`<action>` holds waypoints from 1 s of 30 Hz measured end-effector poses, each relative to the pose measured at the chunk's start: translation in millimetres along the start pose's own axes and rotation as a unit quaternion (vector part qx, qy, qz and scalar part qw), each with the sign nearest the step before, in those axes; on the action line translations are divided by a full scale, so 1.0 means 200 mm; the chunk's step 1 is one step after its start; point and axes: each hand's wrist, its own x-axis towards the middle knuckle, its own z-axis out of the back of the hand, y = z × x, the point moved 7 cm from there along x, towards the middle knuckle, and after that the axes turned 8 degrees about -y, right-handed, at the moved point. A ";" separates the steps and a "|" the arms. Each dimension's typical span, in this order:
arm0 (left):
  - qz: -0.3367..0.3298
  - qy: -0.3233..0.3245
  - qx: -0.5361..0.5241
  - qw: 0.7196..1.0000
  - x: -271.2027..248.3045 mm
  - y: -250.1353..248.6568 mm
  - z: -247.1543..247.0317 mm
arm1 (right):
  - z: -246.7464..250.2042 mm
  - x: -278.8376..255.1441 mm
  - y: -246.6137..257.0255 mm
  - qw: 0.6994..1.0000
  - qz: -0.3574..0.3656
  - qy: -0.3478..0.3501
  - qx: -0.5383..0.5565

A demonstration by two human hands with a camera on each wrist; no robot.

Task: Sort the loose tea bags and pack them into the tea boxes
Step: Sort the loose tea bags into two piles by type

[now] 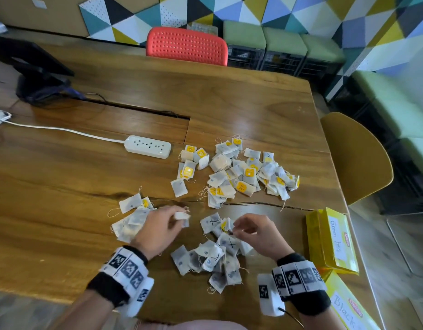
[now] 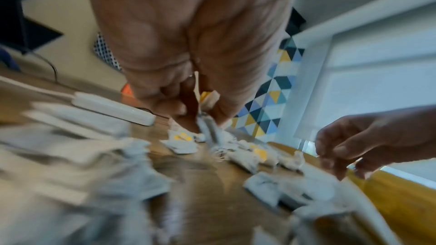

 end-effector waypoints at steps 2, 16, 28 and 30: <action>0.018 -0.021 0.122 0.992 0.00 0.14 0.08 | -0.01 0.00 -0.05 0.999 -0.013 -0.002 -0.034; -0.178 0.130 0.256 0.941 0.37 -0.28 -0.29 | 0.02 -0.09 -0.57 0.972 -0.182 -0.120 -0.089; -0.064 0.072 0.067 0.993 0.67 -0.19 -0.46 | 0.02 -0.13 -0.56 0.972 -0.187 -0.134 -0.049; -0.022 0.003 0.003 1.000 0.69 -0.18 -0.39 | 0.02 -0.13 -0.56 0.972 -0.184 -0.135 -0.051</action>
